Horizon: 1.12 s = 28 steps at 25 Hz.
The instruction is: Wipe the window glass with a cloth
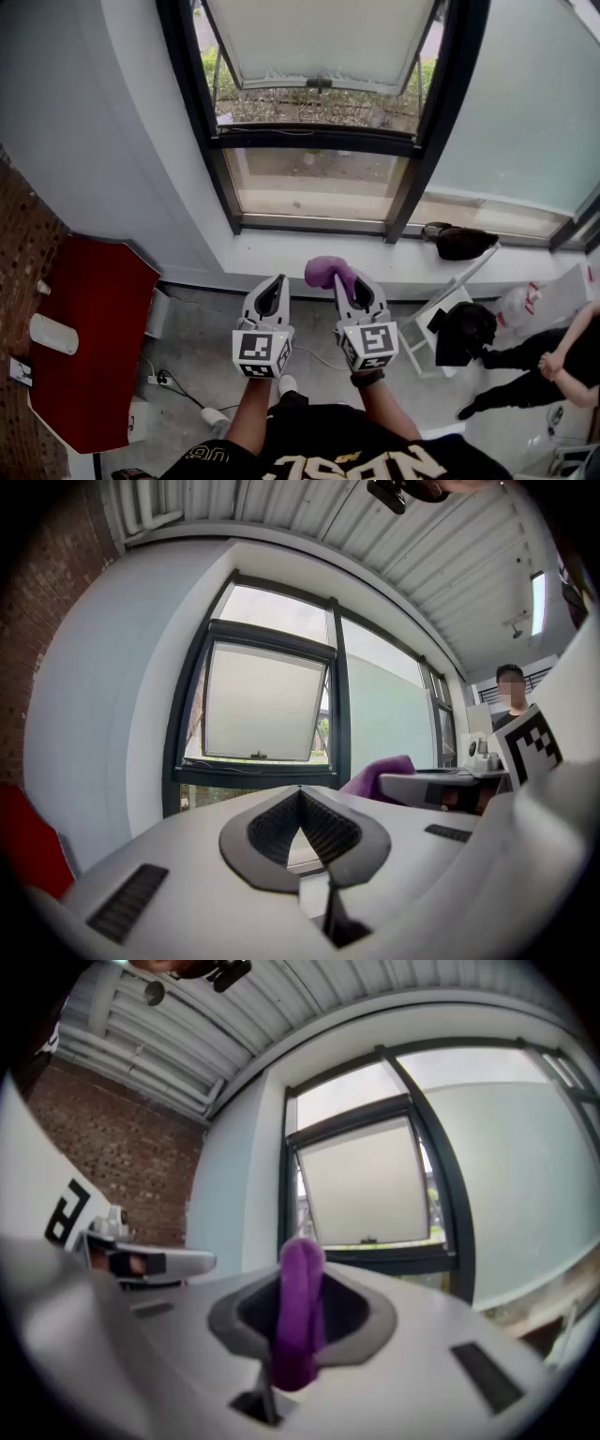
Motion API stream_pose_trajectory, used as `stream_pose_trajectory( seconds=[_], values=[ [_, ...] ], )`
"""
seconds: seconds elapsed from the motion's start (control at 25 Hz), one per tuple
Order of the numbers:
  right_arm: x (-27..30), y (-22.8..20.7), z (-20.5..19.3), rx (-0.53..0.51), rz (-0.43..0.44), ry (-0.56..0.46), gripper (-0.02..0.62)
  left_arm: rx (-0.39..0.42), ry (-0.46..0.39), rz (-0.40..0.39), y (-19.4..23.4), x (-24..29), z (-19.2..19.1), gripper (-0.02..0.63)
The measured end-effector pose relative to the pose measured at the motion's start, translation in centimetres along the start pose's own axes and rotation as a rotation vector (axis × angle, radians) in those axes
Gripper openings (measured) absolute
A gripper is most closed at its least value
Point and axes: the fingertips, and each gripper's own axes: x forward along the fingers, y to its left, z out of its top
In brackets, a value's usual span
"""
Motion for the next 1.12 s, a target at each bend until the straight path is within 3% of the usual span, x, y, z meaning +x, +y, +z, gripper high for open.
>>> stream_pose_trajectory(
  seconds=[0.52,0.72,1.12],
  values=[
    [4.5,4.1,0.4,0.004,-0.021,-0.015,0.077,0.020,-0.030,-0.023,5.4,0.2,0.8,0.014],
    [4.9,4.6,-0.2,0.038,-0.051,-0.031,0.077,0.016,0.004,-0.056,6.3,0.6,-0.4,0.014],
    [7.7,-0.1,-1.6,0.031,-0.053,-0.005,0.077,-0.016,0.039,-0.068,6.0,5.8,-3.0,0.014]
  ],
)
